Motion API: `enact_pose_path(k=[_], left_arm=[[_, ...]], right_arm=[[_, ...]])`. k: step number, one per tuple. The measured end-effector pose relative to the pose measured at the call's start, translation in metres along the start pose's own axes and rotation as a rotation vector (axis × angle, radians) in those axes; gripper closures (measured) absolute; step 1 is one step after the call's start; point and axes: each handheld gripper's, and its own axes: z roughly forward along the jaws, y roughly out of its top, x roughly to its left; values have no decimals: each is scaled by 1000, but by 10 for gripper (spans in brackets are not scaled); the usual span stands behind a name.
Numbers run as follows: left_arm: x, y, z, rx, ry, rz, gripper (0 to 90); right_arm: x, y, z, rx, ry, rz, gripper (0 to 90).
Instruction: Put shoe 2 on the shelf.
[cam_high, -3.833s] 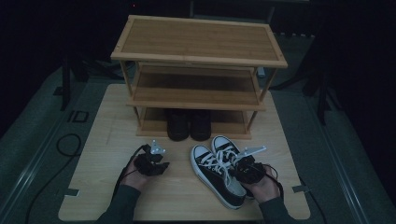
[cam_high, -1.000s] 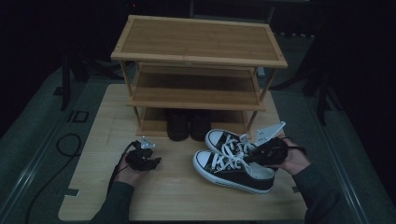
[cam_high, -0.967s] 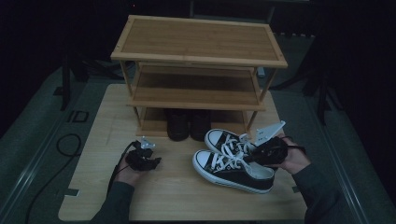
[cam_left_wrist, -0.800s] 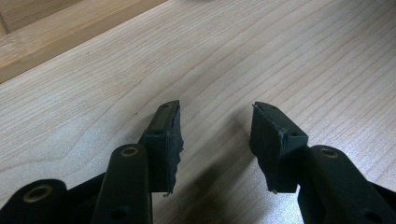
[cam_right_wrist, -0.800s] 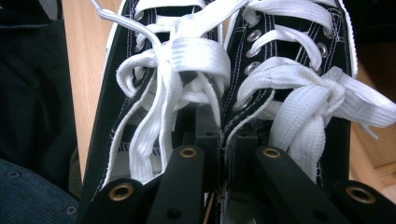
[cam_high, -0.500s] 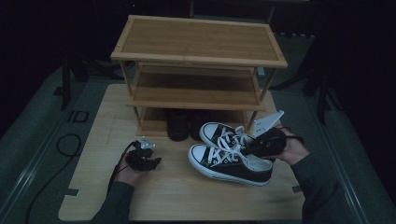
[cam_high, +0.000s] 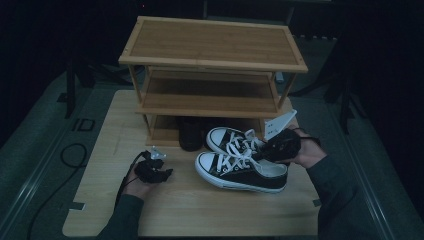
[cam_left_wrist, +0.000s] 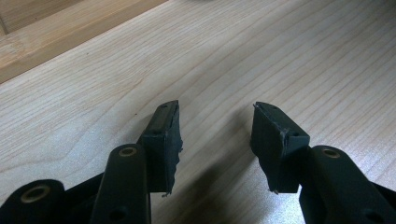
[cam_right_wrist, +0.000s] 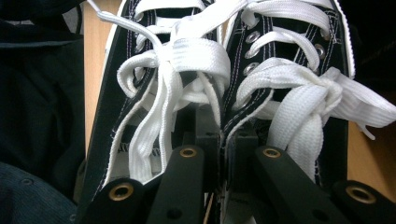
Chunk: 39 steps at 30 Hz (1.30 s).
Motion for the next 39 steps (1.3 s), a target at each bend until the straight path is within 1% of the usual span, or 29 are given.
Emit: enact_pose_path(k=[4,9,13,16,18,21,22,25,29,34,35,37,39], left_arm=[[0,0,0,-1,0,1,526],[0,0,0,-1,-2,-1,524],[1,0,0,-3,-6,-3,524],[1,0,0,-3,-6,-3,524],[1,0,0,-5,-6,-4,524],[1,0,0,-5,-4,-3,523],[1,0,0,-5,-4,-3,522],[1,0,0,-5,-4,-3,522],[1,0,0,-6,-5,-3,521],[2,0,0,-8,-6,-5,522],[2,0,0,-8,-5,-4,521],[2,0,1,-8,-3,-4,522],[2,0,1,-7,-4,-3,521]], right_arm=[[-2,8,-1,-1,-2,-18,859],[-4,15,-4,-15,7,-28,860],[-4,23,-7,-29,0,-42,860],[-5,27,-11,-38,12,-48,860],[-5,29,-15,-49,19,-51,860],[-7,34,-20,-86,24,-66,860],[-7,36,-22,-93,19,-70,860],[-10,44,-27,-106,-3,-64,860],[-18,54,-29,-98,-33,-43,860],[-28,63,-27,-104,-61,-18,860],[-30,65,-26,-104,-69,-9,859],[-33,69,-23,-106,-89,-8,859],[-36,73,-18,-104,-109,10,859]])
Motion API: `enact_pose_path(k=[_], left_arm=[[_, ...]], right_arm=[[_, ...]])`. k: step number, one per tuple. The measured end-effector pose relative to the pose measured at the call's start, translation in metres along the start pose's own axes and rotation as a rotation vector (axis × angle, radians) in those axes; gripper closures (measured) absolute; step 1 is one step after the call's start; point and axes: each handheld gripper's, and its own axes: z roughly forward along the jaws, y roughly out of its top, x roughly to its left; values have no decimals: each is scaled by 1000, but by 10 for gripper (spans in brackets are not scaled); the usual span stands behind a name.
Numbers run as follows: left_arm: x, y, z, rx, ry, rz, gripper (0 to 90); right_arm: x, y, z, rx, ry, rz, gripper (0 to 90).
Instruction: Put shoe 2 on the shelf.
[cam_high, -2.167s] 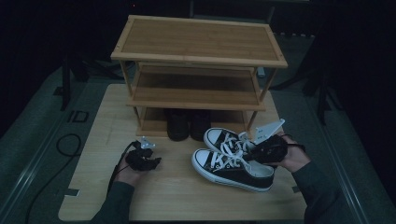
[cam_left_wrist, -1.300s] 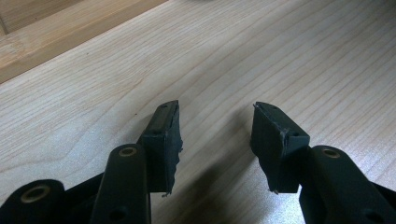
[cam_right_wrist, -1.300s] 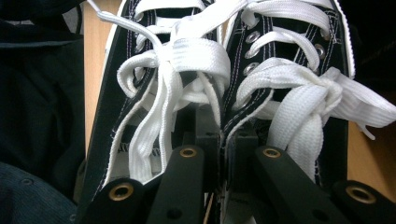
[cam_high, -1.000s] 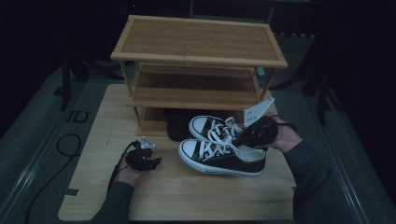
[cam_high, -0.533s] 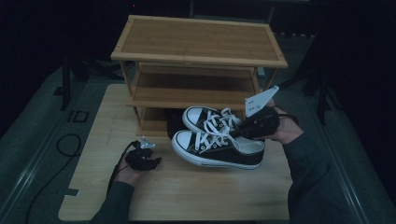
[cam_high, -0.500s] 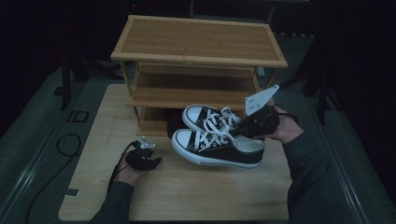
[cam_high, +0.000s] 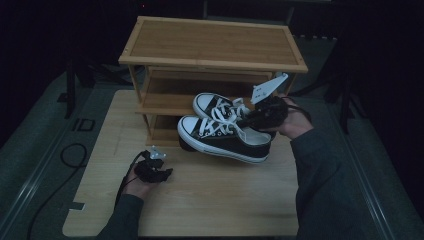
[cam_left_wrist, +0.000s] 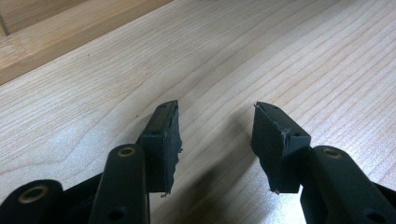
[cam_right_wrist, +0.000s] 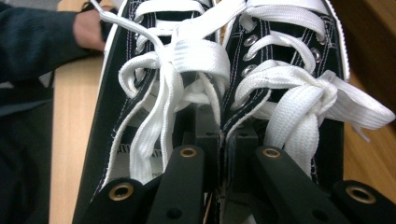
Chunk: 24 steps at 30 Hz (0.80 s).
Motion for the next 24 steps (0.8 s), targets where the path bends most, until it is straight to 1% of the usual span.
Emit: enact_pose_path(k=[4,6,8,11,13,14,15,16,17,18,21,24], left_arm=[[0,0,0,-1,0,-1,522],[1,0,0,-1,-4,-2,521],[1,0,0,0,-4,-1,522],[1,0,0,0,-4,0,521],[1,0,0,0,-5,0,521],[1,0,0,0,-5,0,522],[1,0,0,0,-3,0,521],[1,0,0,0,-4,0,521],[0,0,0,0,-4,-1,520],[1,0,0,0,-4,0,520],[1,0,0,0,-3,0,521],[1,0,0,0,-5,0,521]], right_arm=[[-5,7,8,-5,-36,36,859],[-6,11,11,-3,-60,47,859],[-7,15,14,4,-74,62,859],[-7,20,19,22,-107,84,858],[-7,23,22,24,-127,94,856],[-6,24,23,18,-135,101,856],[-5,24,23,12,-147,99,855],[-4,25,23,0,-167,101,856],[-3,26,22,-9,-170,107,855],[-3,27,22,-20,-186,112,856],[-5,28,23,-37,-211,146,856],[-8,29,27,-43,-252,184,856]])
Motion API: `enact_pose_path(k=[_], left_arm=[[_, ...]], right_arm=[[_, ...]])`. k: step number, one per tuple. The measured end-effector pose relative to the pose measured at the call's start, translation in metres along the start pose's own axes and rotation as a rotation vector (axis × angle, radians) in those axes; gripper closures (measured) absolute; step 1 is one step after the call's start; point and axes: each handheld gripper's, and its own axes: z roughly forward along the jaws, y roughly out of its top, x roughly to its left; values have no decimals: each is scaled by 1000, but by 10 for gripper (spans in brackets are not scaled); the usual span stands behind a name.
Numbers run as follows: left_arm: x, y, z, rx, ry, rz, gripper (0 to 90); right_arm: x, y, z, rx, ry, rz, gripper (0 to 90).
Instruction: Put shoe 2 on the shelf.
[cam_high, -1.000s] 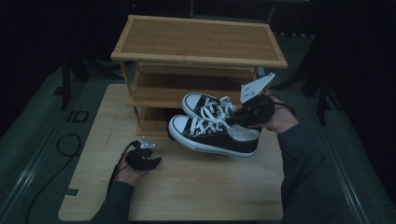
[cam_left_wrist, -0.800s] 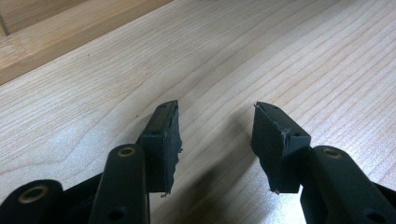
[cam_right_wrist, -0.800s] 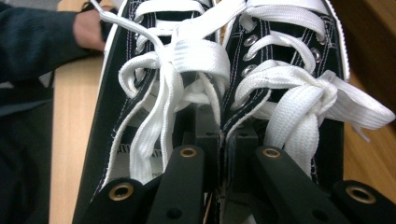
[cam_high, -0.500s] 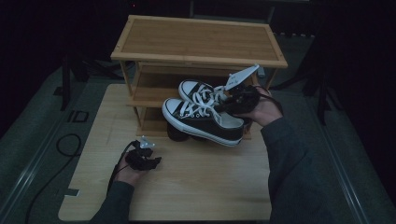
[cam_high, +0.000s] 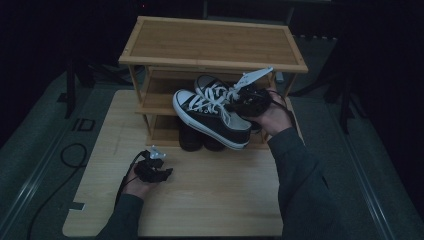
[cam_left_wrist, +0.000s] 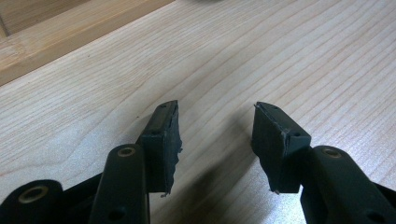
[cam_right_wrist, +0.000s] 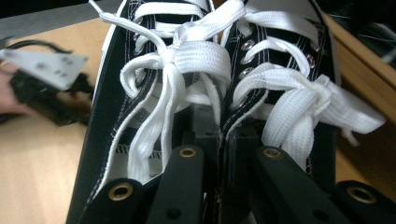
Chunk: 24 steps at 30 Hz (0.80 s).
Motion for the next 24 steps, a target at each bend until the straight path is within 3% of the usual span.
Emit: enact_pose_path(k=[5,10,18,21,24], left_arm=[[1,0,0,-1,-1,-1,521],[0,0,0,0,0,-1,520],[1,0,0,-2,0,-3,520],[1,0,0,-2,-1,-2,520],[1,0,0,-1,0,-1,520]], right_arm=[[-3,1,6,0,-60,54,855],[-6,2,5,-28,-89,103,855],[-3,5,6,-44,-160,127,855],[-4,5,8,-62,-177,172,854],[0,6,11,-58,-229,192,854]])
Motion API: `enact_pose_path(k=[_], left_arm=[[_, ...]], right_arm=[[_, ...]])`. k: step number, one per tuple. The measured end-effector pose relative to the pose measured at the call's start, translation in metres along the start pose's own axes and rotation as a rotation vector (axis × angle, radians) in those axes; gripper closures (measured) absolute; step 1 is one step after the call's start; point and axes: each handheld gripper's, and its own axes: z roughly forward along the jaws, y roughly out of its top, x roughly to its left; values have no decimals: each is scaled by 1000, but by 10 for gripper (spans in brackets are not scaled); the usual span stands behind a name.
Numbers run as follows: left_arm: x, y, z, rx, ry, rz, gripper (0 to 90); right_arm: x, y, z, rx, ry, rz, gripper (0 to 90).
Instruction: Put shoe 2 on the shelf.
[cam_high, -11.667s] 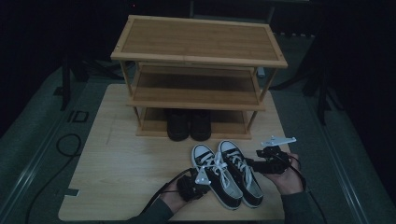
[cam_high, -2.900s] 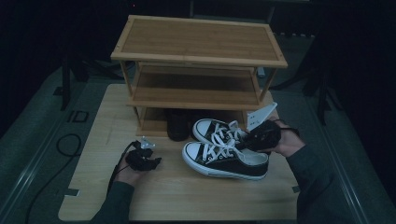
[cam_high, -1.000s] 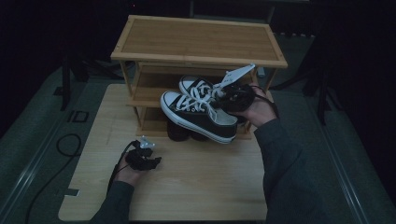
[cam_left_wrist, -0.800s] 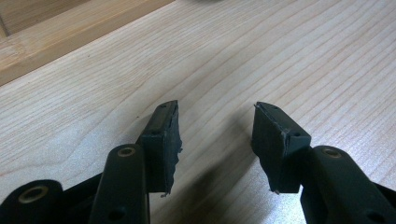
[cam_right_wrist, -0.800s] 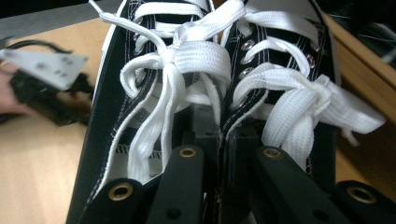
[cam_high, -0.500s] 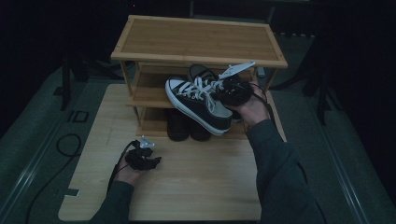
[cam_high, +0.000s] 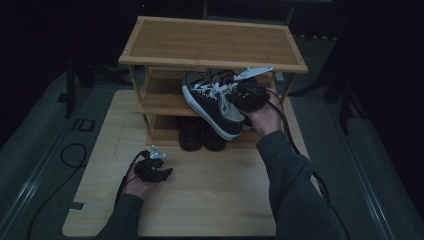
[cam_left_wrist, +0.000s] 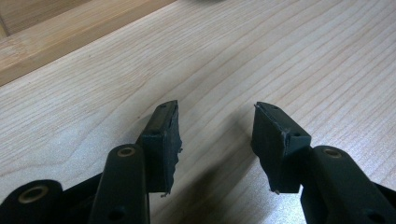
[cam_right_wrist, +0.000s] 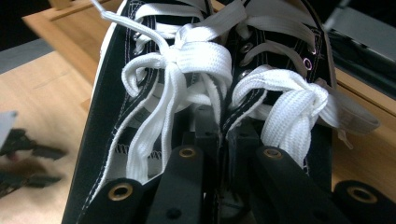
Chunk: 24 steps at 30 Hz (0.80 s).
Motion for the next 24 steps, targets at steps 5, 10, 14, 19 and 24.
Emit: enact_pose_path(k=[5,10,14,19,24], left_arm=[[0,0,0,0,-1,-1,519],[0,0,0,-1,-1,-1,519],[0,0,0,-1,0,-1,518],[0,0,0,-1,1,-2,517],[-1,0,0,1,4,-2,517]], right_arm=[[7,-3,6,2,-82,52,851],[5,-1,8,24,-102,42,748],[6,0,5,35,-94,4,684],[-4,2,-4,29,-75,-32,591],[-1,0,-13,16,-54,-158,578]])
